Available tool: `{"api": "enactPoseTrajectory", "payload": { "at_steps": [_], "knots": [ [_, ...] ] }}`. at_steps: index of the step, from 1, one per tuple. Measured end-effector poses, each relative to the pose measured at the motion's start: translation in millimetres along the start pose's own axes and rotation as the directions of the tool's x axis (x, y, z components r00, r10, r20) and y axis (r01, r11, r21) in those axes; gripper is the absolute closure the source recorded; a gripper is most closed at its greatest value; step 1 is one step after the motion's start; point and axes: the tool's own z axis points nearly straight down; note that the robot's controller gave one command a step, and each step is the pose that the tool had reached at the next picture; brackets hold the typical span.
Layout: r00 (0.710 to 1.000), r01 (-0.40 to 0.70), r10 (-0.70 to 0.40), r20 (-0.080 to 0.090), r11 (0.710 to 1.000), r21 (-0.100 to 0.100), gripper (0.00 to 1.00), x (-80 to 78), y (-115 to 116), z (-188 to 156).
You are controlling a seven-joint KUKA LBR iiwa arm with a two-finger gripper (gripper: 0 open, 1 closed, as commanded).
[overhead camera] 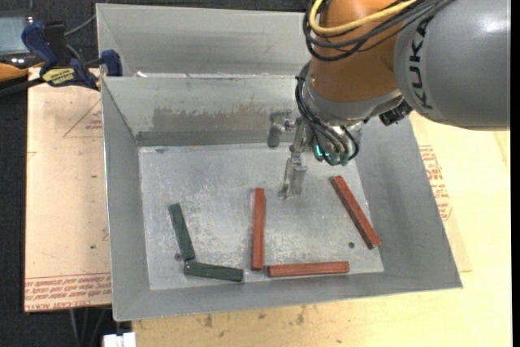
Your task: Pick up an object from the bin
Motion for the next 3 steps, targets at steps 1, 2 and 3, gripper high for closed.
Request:
{"api": "enactPoseTrajectory", "payload": {
  "at_steps": [1, 2, 3],
  "knots": [
    [0.998, 0.059, -0.059, 0.003, 0.998, 0.002, 0.0, -41.0, -59, 109],
    [0.995, 0.102, -0.102, 0.011, 0.995, 0.006, 0.0, -48.1, -144, 87],
    [0.871, 0.492, -0.492, 0.006, 0.871, 0.001, 0.0, -28.7, -111, 144]
  ]
}}
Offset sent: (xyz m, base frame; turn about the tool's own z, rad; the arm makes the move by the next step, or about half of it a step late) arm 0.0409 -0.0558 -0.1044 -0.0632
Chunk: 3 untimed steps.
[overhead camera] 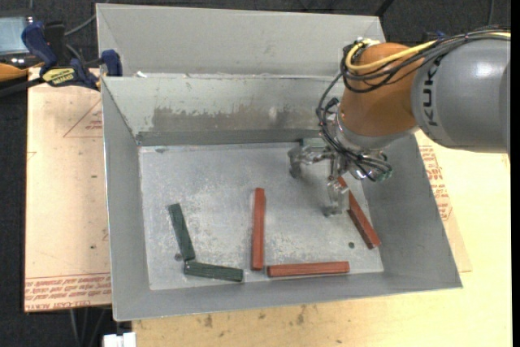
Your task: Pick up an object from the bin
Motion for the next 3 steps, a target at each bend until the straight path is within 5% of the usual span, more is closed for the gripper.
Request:
{"api": "enactPoseTrajectory", "payload": {
  "at_steps": [1, 2, 3],
  "knots": [
    [0.929, 0.371, -0.371, 0.003, 0.929, 0.008, 0.0, 37.0, -48, -114],
    [0.806, 0.592, -0.592, 0.0, 0.806, -0.002, 0.0, 42.8, 10, 0],
    [0.862, 0.507, -0.507, 0.005, 0.862, 0.012, 0.0, 22.1, -14, -83]
  ]
}}
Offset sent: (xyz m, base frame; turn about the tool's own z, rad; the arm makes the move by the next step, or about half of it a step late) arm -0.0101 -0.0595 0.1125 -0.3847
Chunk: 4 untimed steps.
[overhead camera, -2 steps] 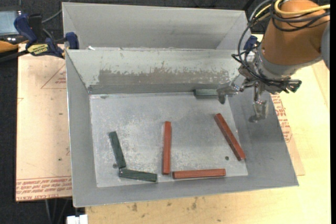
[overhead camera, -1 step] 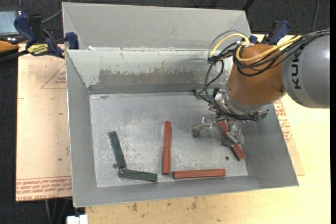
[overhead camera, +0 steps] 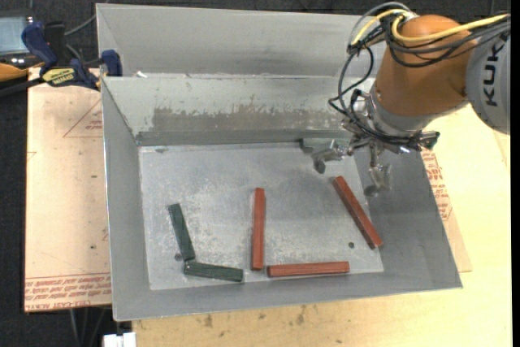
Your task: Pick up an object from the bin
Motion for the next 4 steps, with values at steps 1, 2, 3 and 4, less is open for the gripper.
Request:
{"api": "enactPoseTrajectory", "payload": {
  "at_steps": [1, 2, 3, 4],
  "knots": [
    [0.895, 0.446, -0.446, 0.009, 0.895, -0.012, 0.0, 37.5, -10, 80],
    [0.896, 0.444, -0.444, 0.014, 0.896, -0.013, 0.0, 44.5, -32, 78],
    [0.895, 0.445, -0.445, 0.015, 0.895, -0.002, 1.0, 43.6, -33, 77],
    [0.893, 0.449, -0.449, 0.002, 0.893, -0.001, 1.0, -3.9, -20, -36]
  ]
}}
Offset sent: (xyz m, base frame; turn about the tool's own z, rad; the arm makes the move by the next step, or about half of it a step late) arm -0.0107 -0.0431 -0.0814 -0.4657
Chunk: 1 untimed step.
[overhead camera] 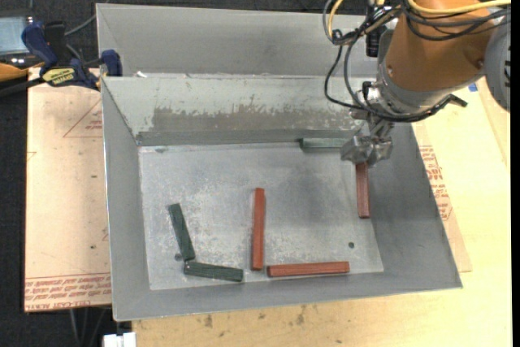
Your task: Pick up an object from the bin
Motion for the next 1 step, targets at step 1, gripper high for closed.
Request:
{"api": "enactPoseTrajectory", "payload": {
  "at_steps": [1],
  "knots": [
    [0.996, 0.094, -0.094, 0.003, 0.996, 0.001, 1.0, -92.1, -17.6, -98.4]
  ]
}}
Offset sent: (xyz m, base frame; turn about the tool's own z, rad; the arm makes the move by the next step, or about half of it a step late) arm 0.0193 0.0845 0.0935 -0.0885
